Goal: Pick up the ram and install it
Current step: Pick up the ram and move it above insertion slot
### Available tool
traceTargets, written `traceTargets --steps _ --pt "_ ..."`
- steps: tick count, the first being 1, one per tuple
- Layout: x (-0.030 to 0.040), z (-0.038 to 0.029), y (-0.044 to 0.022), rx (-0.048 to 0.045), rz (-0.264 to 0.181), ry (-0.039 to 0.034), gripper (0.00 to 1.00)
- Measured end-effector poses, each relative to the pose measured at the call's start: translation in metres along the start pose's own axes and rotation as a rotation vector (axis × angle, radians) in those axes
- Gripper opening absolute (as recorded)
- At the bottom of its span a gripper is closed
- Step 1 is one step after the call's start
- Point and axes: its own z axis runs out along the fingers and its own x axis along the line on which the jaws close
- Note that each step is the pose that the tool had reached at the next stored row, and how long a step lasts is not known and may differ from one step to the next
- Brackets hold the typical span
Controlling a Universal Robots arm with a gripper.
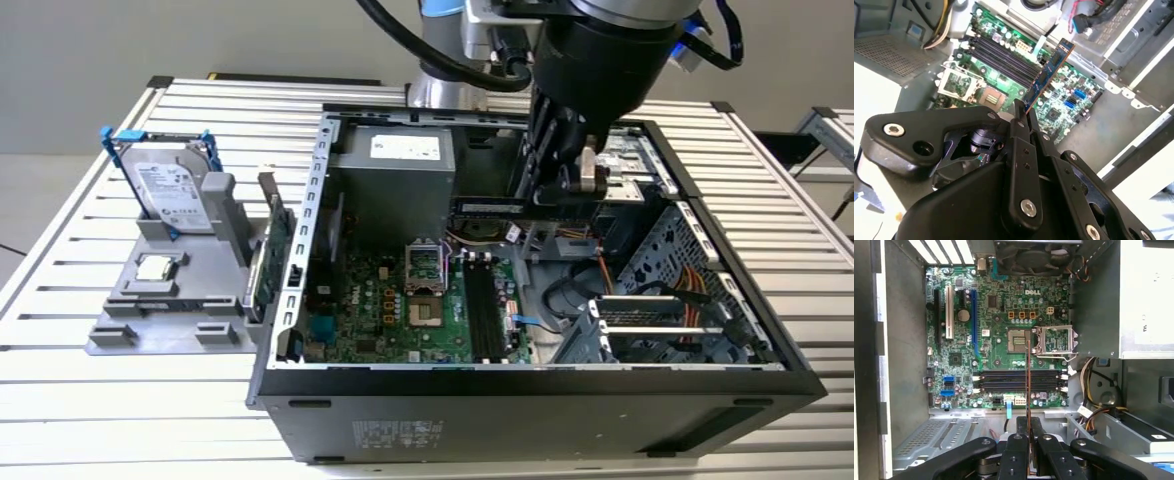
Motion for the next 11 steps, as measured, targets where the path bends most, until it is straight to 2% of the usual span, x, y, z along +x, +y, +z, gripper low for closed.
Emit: traceTargets --steps 4,11 --pt "-0.011 0.0006 0.0003 0.0 0.0 0.0009 0.0" --pt "-0.0243 0.0013 0.0007 -0.0001 0.0 0.0026 0.0"
